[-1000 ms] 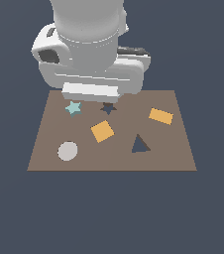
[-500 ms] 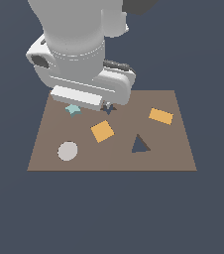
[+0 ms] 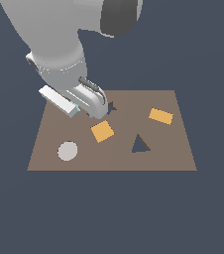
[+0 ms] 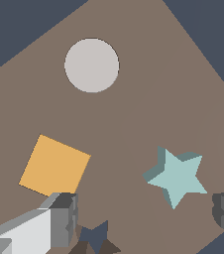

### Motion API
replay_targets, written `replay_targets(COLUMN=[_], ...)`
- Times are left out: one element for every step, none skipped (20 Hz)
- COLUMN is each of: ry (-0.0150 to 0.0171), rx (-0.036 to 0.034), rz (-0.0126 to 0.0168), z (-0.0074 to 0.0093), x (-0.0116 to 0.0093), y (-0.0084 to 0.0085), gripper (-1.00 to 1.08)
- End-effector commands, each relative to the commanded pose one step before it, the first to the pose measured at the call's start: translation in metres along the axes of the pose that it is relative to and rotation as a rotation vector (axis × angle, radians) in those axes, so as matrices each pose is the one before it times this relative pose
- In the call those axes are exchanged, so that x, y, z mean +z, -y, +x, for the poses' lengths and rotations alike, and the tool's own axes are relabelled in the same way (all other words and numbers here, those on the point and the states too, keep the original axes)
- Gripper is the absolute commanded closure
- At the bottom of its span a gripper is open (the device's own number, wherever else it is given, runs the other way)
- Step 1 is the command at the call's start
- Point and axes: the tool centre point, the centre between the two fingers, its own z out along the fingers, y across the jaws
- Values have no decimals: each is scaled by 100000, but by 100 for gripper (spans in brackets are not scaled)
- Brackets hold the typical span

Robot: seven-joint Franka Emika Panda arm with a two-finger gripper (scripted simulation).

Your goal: Insert a designated object into the corresponding slot on a board.

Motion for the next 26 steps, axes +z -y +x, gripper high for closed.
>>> replay_targets(ry=[-91, -20, -18, -16, -14, -13, -12, -9, -5, -2, -1, 0, 0, 1, 2, 4, 7, 10, 13, 16, 0, 20, 0, 0, 1, 1], rx=[10596, 3775, 3591, 3405, 3218, 3026, 2834, 2646, 2453, 2260, 2074, 1874, 1672, 1465, 1257, 1048, 836, 624, 410, 200, 0, -461, 0, 0, 68, 48], rz=[378, 143, 137, 132, 125, 118, 111, 106, 101, 95, 88, 80, 72, 64, 56, 48, 41, 34, 27, 21, 0, -78, 0, 0, 14, 10], z=[163, 60, 56, 52, 48, 45, 41, 37, 32, 26, 24, 20, 18, 15, 12, 9, 4, -1, -6, -10, -16, 19, -4, -12, 10, -7], x=[959, 347, 331, 314, 297, 280, 262, 246, 229, 212, 195, 177, 157, 138, 119, 100, 81, 62, 43, 24, 6, -29, 34, 103, 166, 236], y=[-1060, -382, -363, -344, -326, -306, -287, -268, -247, -227, -208, -188, -168, -147, -126, -105, -82, -60, -37, -16, 7, 11, 3, 8, -12, 0], gripper=[-92, -92, -92, -92, -92, -92, -92, -92, -92, -92, -92, -92, -92, -92, -92, -92, -92, -92, -92, -92, -92, -92, -92, -92, -92, -92])
